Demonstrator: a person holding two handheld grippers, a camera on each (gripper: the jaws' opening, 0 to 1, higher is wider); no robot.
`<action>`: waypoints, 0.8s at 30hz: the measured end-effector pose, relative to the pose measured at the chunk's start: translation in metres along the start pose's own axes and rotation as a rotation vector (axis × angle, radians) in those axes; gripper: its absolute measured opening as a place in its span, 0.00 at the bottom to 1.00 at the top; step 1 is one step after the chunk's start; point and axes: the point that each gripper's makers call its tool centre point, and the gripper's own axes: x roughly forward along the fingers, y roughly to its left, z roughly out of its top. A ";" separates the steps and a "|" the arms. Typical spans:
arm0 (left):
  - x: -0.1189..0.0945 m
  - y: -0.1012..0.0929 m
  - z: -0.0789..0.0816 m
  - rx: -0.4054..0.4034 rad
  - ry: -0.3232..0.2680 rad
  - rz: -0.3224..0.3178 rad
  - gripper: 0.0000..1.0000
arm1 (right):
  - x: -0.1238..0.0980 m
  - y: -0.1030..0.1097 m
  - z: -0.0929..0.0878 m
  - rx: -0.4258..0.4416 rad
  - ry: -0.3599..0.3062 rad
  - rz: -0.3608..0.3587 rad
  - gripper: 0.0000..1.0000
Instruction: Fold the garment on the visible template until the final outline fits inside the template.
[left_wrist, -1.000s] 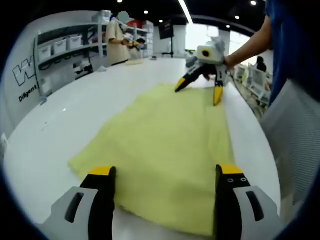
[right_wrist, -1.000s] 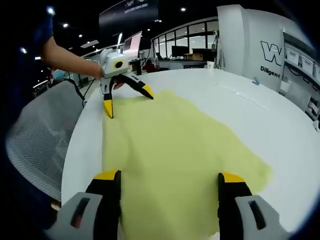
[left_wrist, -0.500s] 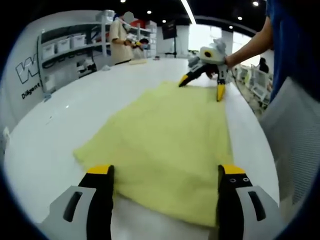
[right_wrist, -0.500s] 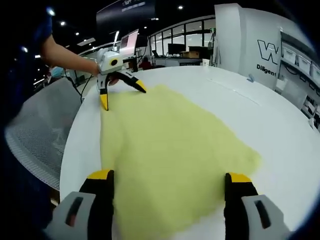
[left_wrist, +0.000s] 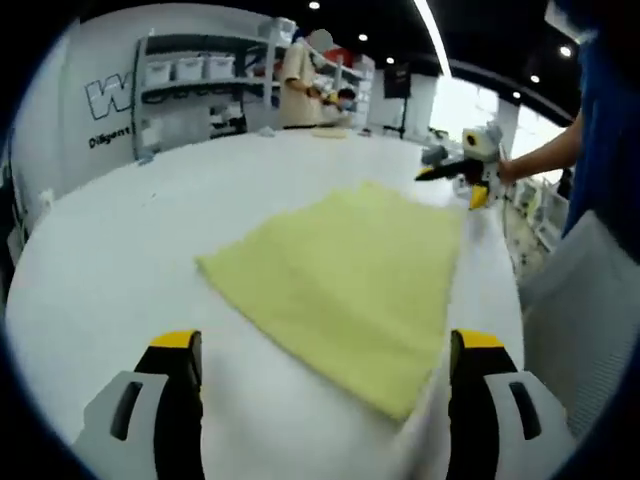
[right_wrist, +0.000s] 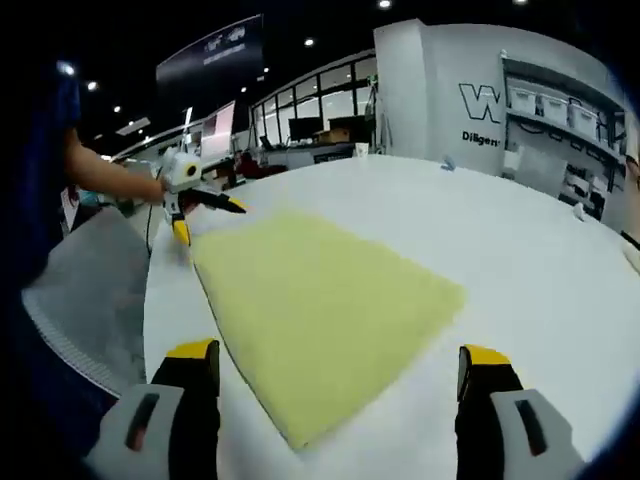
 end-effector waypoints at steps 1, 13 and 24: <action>-0.002 0.000 -0.002 -0.009 -0.001 0.005 0.99 | -0.001 0.001 0.000 -0.002 0.001 -0.002 0.99; -0.044 0.010 -0.023 -0.208 -0.037 0.123 0.99 | -0.055 -0.006 -0.003 0.121 -0.078 -0.140 0.99; -0.075 -0.011 -0.001 -0.327 -0.174 0.262 0.99 | -0.098 0.016 0.020 0.287 -0.286 -0.246 0.99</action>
